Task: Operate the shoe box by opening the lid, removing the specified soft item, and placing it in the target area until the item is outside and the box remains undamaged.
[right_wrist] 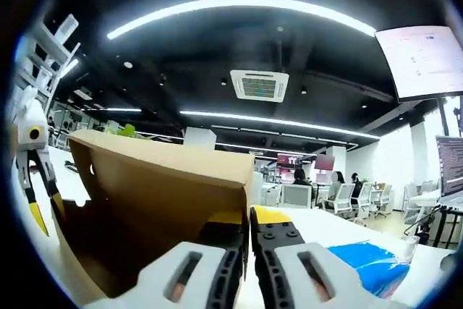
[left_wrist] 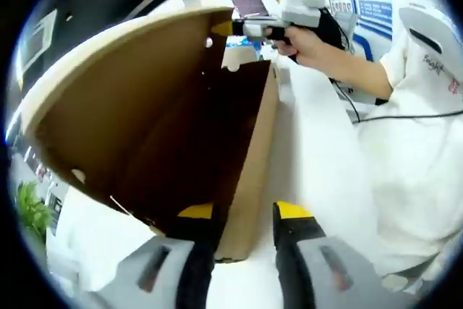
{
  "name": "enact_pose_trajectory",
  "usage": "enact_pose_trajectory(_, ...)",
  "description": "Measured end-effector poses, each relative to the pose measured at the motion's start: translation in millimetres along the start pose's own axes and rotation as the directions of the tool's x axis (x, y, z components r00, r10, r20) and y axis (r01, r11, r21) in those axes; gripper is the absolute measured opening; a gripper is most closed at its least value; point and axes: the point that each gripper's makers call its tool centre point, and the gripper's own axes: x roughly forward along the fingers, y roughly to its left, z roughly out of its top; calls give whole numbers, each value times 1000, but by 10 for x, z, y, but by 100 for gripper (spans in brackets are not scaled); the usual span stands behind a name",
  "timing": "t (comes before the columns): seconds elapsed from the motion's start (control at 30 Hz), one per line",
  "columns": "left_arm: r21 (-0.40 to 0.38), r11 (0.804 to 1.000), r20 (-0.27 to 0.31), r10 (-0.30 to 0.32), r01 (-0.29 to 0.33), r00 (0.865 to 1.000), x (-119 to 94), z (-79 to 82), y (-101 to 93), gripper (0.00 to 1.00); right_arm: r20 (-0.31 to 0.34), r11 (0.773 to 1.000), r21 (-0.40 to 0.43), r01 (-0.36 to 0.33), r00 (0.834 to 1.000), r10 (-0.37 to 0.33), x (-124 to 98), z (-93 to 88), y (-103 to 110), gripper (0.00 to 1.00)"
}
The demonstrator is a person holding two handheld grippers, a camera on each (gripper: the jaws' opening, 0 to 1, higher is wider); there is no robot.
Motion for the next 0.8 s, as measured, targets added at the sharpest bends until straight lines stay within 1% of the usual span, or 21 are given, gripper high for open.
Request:
enact_pose_trajectory(0.03, 6, 1000, -4, 21, -21, 1000, -5, -12, 40, 24, -6, 1000, -2, 3, 1000, -3, -6, -10, 6, 0)
enact_pose_trajectory(0.07, 14, 999, 2, 31, -31, 1000, -3, -14, 48, 23, -2, 1000, -11, 4, 1000, -4, -20, -11, 22, 0)
enact_pose_trajectory(0.13, 27, 997, 54, 66, -67, 996, 9, 18, 92, 23, 7, 999, -47, 18, 1000, -17, -50, -40, 30, 0)
enact_pose_trajectory(0.17, 37, 997, 77, 64, -67, 995, 1, 23, 78, 24, 8, 999, -50, 18, 1000, -18, -54, -45, 30, 0)
enact_pose_trajectory(0.2, 40, 998, 128, 47, -52, 991, -8, 50, 46, 26, 12, 1000, -20, 18, 1000, -18, -78, -44, 29, 0)
enact_pose_trajectory(0.23, 41, 999, 160, 23, -30, 987, -11, 63, 5, 29, 12, 1000, -6, 18, 1000, -18, -80, -45, 30, 0)
enact_pose_trajectory(0.27, 56, 998, 180, -4, -6, 984, -10, 60, -44, 32, 11, 1000, -12, 17, 1000, -16, -81, -44, 22, 0)
enact_pose_trajectory(0.3, 97, 995, 211, 0, -21, 977, -21, 74, -60, 34, 10, 1000, -10, 17, 1000, -17, -72, -49, 18, 0)
enact_pose_trajectory(0.33, 117, 993, 218, -10, -16, 976, -28, 68, -86, 36, 6, 1000, 1, 15, 1000, -15, -66, -55, 24, 0)
enact_pose_trajectory(0.37, 92, 996, 229, -5, -16, 973, -40, 58, -92, 36, 2, 1000, 12, 14, 1000, -14, -70, -62, 33, 0)
enact_pose_trajectory(0.4, 74, 997, 245, 2, -21, 970, -53, 75, -72, 34, 3, 1000, 6, 14, 1000, -14, -73, -64, 42, 0)
enact_pose_trajectory(0.43, 33, 999, 275, 5, -15, 962, -75, 101, -66, 34, 3, 1000, -8, 9, 1000, -9, -83, -74, 66, 0)
enact_pose_trajectory(0.47, 11, 1000, 295, -3, 0, 956, -95, 109, -74, 34, 0, 1000, -10, 8, 1000, -8, -92, -83, 71, 0)
enact_pose_trajectory(0.5, -53, 999, 324, 18, -1, 946, -128, 131, -35, 33, -1, 1000, -14, 7, 1000, -7, -98, -93, 74, 0)
enact_pose_trajectory(0.53, -118, 993, 347, 41, 0, 937, -164, 155, 8, 34, -3, 1000, -14, 5, 1000, -5, -106, -93, 76, 0)
enact_pose_trajectory(0.57, -206, 978, 362, 68, 9, 930, -210, 155, 69, 37, -4, 1000, -11, 5, 1000, -5, -113, -92, 72, 0)
enact_pose_trajectory(0.6, -229, 973, 375, 89, -1, 923, -239, 162, 115, 40, -4, 1000, -7, 5, 1000, -5, -115, -90, 73, 0)
enact_pose_trajectory(0.63, -244, 970, 360, 115, -26, 926, -271, 125, 161, 41, -6, 1000, -6, 4, 1000, -5, -113, -89, 72, 0)
enact_pose_trajectory(0.67, -249, 968, 352, 116, -27, 929, -299, 107, 155, 39, -8, 1000, -3, 6, 1000, -6, -119, -81, 76, 0)
enact_pose_trajectory(0.73, -276, 961, 389, 127, -16, 912, -366, 150, 134, 39, -10, 1000, -3, 8, 1000, -8, -120, -79, 77, 0)
enact_pose_trajectory(0.8, -307, 951, 390, 137, -11, 911, -396, 123, 123, 50, -9, 1000, -7, 11, 1000, -11, -118, -83, 75, 0)
